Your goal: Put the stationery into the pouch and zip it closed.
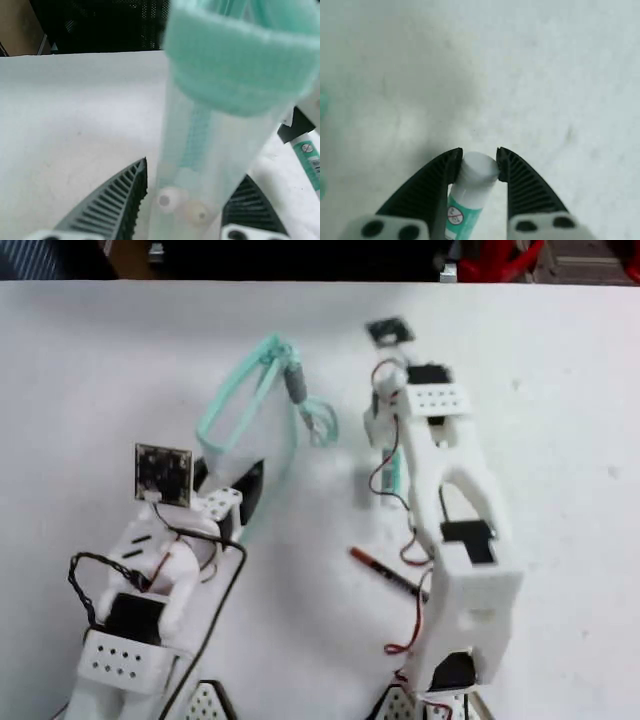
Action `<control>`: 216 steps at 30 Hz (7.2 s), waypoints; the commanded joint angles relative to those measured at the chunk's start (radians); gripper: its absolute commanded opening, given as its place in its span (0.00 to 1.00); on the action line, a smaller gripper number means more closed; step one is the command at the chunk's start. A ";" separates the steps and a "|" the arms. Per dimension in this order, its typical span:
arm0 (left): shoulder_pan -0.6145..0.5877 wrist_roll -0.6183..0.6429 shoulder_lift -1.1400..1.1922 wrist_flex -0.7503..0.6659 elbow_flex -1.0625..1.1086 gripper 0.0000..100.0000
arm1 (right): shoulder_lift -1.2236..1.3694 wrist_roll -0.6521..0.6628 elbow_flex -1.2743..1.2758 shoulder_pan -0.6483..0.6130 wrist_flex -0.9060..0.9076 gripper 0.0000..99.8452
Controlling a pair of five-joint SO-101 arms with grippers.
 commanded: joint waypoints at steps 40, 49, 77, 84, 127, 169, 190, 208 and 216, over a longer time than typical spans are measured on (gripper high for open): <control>0.042 -0.038 -0.010 -0.008 -0.018 0.25 | -0.802 -0.017 0.218 -0.515 -0.509 0.02; 0.041 -0.038 -0.010 -0.008 -0.018 0.25 | -0.989 -0.012 0.413 -0.518 -0.430 0.13; -0.038 0.017 -0.010 -0.037 -0.020 0.25 | -0.917 0.433 0.761 -0.087 0.007 0.16; -0.038 0.017 -0.007 -0.037 -0.018 0.25 | -0.789 0.497 1.039 -0.122 -0.214 0.16; -0.033 0.017 -0.007 -0.029 -0.018 0.25 | -1.138 0.334 0.242 -0.102 0.088 0.02; -0.033 -0.034 -0.007 -0.037 -0.018 0.25 | -0.771 0.302 0.244 -0.639 -0.367 0.02; -0.033 -0.034 -0.010 -0.031 -0.018 0.25 | -0.739 0.129 -0.110 -0.412 -0.148 0.21; -0.090 -0.023 -0.122 0.218 -0.175 0.29 | -0.656 0.204 -0.117 -0.440 0.028 0.21; -0.045 -0.021 -0.203 0.124 -0.058 0.29 | -0.553 0.207 -0.120 -0.427 -0.024 0.21</control>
